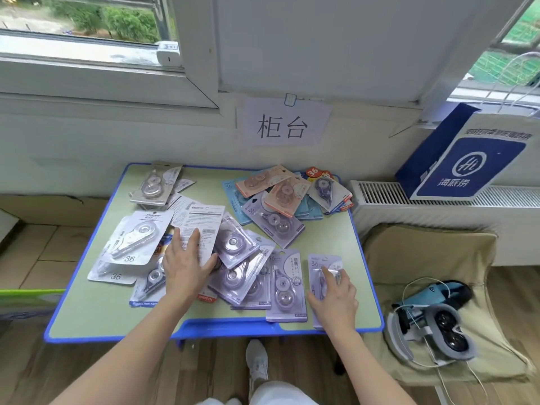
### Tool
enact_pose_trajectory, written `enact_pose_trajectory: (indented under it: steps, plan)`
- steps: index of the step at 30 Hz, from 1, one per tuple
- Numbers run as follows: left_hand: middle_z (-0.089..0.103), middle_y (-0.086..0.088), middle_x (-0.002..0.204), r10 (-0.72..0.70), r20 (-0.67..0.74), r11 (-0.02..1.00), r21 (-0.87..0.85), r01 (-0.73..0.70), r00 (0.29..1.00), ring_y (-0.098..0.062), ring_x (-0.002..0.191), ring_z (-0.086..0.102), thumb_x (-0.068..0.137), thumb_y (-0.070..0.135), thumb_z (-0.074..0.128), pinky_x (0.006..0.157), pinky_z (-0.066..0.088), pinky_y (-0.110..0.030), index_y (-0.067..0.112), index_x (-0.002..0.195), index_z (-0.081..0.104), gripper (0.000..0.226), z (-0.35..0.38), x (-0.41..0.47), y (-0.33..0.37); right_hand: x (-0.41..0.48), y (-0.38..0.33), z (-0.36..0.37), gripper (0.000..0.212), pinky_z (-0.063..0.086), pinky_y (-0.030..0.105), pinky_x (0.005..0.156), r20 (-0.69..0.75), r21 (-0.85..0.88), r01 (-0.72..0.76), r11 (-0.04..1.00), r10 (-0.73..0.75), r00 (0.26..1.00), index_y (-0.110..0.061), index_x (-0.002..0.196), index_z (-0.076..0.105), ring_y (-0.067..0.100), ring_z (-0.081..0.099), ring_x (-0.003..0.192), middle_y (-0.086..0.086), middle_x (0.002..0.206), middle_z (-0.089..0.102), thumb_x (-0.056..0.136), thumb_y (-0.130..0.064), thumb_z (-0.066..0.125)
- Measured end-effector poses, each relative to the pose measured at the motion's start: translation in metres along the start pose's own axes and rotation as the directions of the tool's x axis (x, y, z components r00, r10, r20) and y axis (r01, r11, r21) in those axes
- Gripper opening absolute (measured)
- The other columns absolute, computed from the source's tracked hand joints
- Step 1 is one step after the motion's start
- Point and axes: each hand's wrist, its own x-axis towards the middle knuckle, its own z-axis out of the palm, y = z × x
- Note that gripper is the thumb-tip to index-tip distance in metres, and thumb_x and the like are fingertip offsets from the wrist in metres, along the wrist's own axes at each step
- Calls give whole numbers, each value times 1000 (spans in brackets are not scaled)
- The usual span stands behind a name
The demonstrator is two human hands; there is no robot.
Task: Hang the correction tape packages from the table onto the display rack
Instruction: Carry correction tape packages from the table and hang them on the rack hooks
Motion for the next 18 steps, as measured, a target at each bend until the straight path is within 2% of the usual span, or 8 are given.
enact_pose_trajectory:
  steps: [11,18]
  plan:
    - [14,-13,156,146,-1,988,47,-146,989,-34,140,18,87,42,62,111,17,-48,22,146,35,68,-5,-77,-7,-79,24,4,62,33,38,100,-123,78,-3,997,13,992,-27,141,40,30,32,128,8,149,25,86,-48,57]
    - [13,-13,156,218,42,973,65,-220,975,-33,140,19,88,43,60,112,18,-46,23,149,27,72,5,-149,13,-146,72,6,58,32,36,96,-203,132,25,991,2,979,-24,137,45,30,35,127,8,149,27,84,-41,59]
